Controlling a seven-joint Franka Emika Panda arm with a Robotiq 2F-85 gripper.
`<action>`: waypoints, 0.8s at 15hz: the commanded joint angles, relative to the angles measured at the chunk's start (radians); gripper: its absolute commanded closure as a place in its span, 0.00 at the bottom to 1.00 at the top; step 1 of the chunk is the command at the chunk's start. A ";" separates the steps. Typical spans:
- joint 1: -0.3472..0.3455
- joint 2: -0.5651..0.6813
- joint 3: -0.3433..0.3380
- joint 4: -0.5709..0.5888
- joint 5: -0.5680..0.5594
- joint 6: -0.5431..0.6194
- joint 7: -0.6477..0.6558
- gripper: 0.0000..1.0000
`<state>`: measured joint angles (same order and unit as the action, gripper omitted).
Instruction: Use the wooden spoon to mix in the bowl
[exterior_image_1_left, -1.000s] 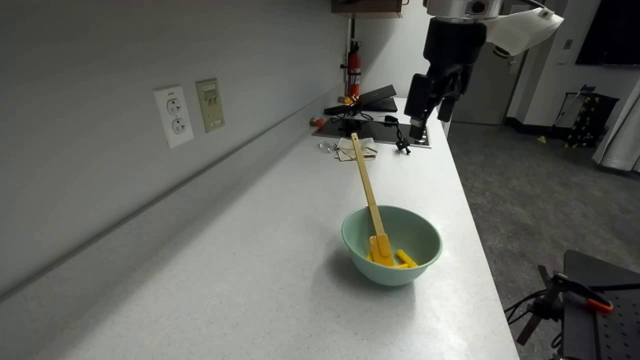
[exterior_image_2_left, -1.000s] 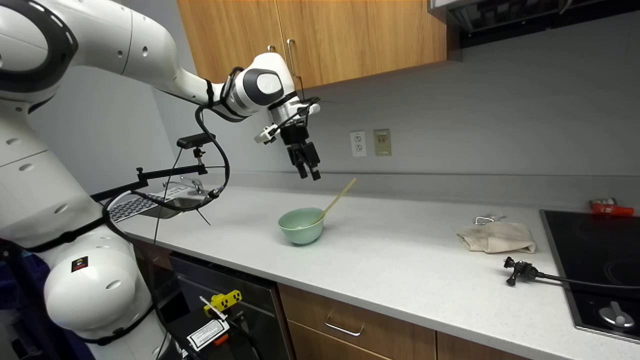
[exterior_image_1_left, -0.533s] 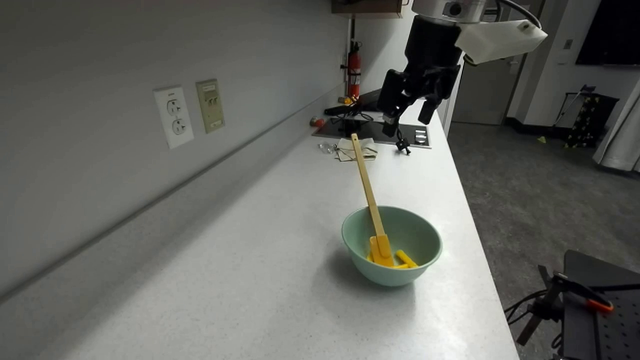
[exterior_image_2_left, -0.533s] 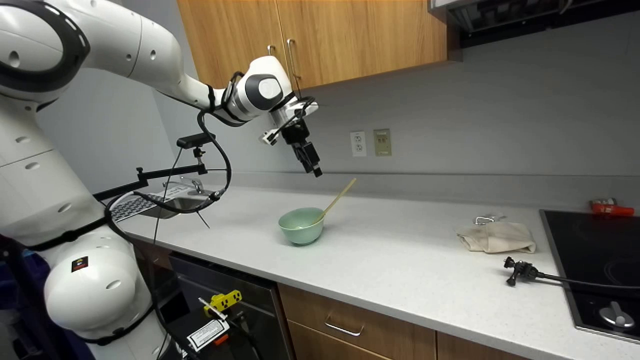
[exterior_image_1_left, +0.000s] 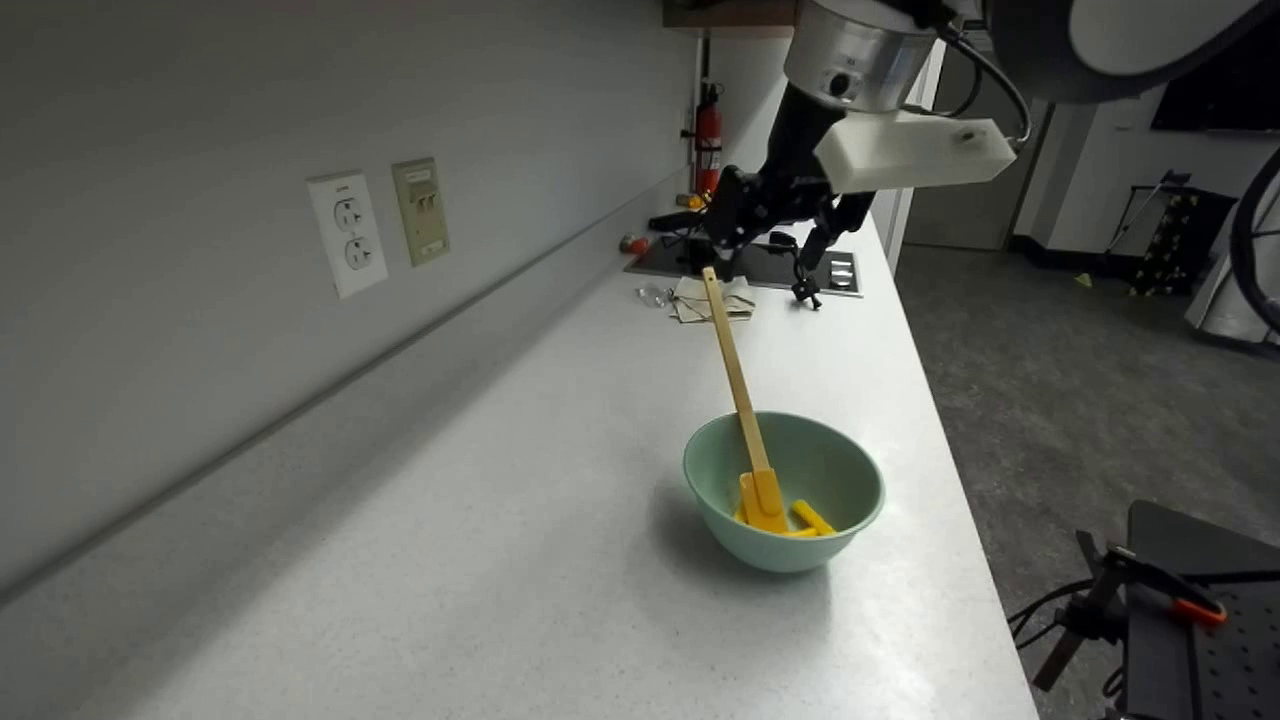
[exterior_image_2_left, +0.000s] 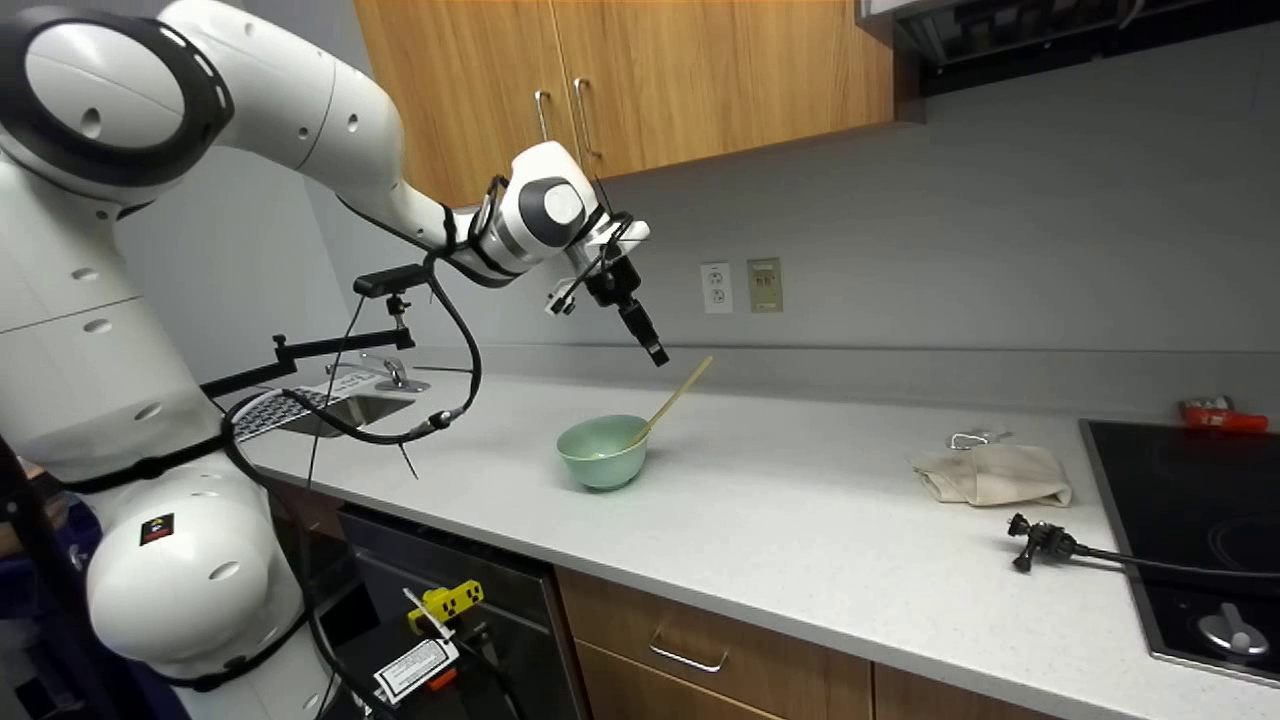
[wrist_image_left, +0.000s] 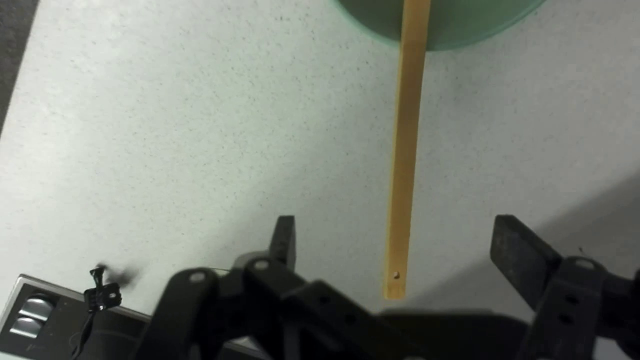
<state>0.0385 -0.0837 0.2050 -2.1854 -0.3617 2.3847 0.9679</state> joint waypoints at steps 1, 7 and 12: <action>-0.001 0.094 -0.027 0.035 -0.176 0.111 0.210 0.00; 0.030 0.123 -0.074 0.037 -0.232 0.111 0.261 0.00; 0.042 0.171 -0.096 0.065 -0.312 0.145 0.335 0.00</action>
<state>0.0593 0.0470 0.1400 -2.1491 -0.6146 2.4965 1.2441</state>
